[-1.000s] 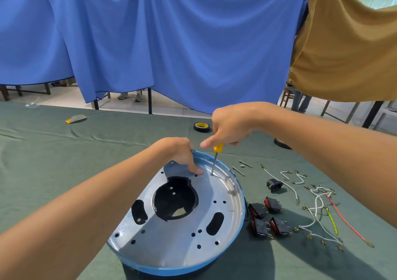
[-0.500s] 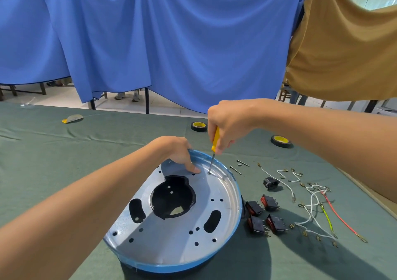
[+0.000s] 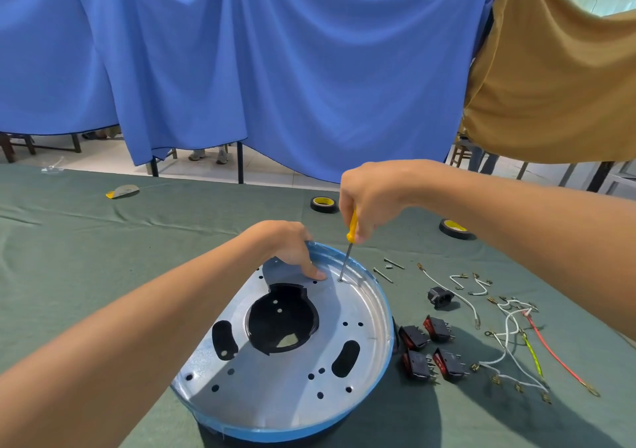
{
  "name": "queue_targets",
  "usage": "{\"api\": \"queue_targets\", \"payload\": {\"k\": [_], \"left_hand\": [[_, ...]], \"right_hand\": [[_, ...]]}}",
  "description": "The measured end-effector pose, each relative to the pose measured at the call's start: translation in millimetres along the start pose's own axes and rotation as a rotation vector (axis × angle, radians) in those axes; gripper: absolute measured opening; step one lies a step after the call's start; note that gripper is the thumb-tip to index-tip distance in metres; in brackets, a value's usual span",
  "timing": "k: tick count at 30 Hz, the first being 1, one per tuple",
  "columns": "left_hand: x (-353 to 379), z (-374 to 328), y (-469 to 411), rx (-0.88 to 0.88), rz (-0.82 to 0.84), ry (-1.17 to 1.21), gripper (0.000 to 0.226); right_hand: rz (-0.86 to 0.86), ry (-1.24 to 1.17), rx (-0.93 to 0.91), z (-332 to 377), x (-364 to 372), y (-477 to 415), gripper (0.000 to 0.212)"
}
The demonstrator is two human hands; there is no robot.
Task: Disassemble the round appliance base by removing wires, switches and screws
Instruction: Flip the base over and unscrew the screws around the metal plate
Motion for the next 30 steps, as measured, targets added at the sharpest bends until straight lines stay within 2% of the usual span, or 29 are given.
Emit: {"api": "queue_targets", "payload": {"k": [2,4,6,10,14,16,19,21,25,30], "left_hand": [[0.2,-0.3,0.1,0.006,0.003,0.012,0.042],[0.7,0.3,0.7,0.009,0.009,0.029,0.042],[0.6,0.2,1.1,0.012,0.006,0.028,0.041],[0.2,-0.8,1.9,0.017,-0.002,0.025,0.04],[-0.4,-1.6,3.4,0.023,-0.003,0.01,0.041],[-1.1,-2.5,3.6,0.026,-0.007,0.002,0.041],[-0.1,-2.5,3.5,0.03,0.004,0.019,0.041],[0.1,-2.3,3.9,0.032,0.004,0.021,0.041],[0.2,-2.5,5.0,0.029,-0.002,0.017,0.04],[-1.2,-4.1,7.7,0.034,-0.01,0.025,0.037]], "right_hand": [[-0.013,-0.095,0.003,-3.8,0.9,-0.4,0.027],[-0.005,-0.133,0.046,-7.9,3.8,-0.2,0.052],[-0.027,-0.106,0.089,-11.0,2.9,-0.6,0.062],[-0.107,-0.048,0.052,-4.6,-4.7,-0.9,0.036],[-0.094,-0.132,-0.032,3.6,-3.9,1.3,0.012],[-0.047,-0.163,-0.031,1.6,2.4,0.3,0.013],[0.05,-0.129,0.048,-6.6,10.7,1.3,0.045],[0.103,-0.128,0.082,-9.6,15.4,2.3,0.055],[0.022,-0.009,0.002,4.5,9.9,5.9,0.035],[-0.075,0.25,-0.165,34.0,-1.0,15.2,0.028]]}}
Point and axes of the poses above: each hand's wrist, its own y-axis away from the middle knuckle, its own x-axis out of the palm, z = x × y, the point moved 10 cm from there along -y, towards the middle knuckle
